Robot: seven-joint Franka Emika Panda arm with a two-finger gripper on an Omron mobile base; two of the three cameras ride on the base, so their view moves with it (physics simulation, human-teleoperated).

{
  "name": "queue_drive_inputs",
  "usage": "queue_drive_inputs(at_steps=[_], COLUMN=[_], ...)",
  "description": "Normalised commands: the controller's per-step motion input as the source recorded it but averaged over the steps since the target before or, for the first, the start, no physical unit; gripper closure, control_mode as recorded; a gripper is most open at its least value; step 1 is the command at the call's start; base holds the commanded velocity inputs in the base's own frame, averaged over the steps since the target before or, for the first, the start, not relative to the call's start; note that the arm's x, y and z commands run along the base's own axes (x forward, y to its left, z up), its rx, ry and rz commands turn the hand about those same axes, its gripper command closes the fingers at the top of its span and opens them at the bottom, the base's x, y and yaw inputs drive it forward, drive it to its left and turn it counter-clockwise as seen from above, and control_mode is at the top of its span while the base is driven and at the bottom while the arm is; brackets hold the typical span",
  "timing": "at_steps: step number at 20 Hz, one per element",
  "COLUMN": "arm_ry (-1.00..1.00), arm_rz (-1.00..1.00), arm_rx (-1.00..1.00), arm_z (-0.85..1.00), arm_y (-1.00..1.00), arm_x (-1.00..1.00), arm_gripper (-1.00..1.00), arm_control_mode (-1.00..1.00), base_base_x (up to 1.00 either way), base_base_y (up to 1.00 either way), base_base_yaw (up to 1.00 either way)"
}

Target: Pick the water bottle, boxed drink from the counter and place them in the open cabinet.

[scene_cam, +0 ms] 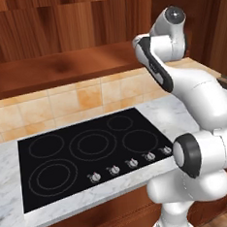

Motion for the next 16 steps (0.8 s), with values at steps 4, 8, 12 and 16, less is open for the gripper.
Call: queue_drive_inputs(at_steps=[4, 8, 12, 16], arm_ry=[0.01, 0.01, 0.0, 0.0], arm_rz=[0.0, 0.0, 0.0, 0.0], arm_rx=[0.0, 0.0, 0.0, 0.0], arm_z=[-0.12, -0.13, -0.01, -0.04], arm_y=[0.0, 0.0, 0.0, 0.0], arm_x=[0.41, 0.42, 0.51, 0.46], arm_gripper=[1.0, 1.0, 1.0, 1.0], arm_control_mode=[-1.0, -1.0, -1.0, -1.0], base_base_x=[0.0, 0.0, 0.0, 0.0], base_base_y=[0.0, 0.0, 0.0, 0.0], base_base_yaw=[0.0, 0.0, 0.0, 0.0])
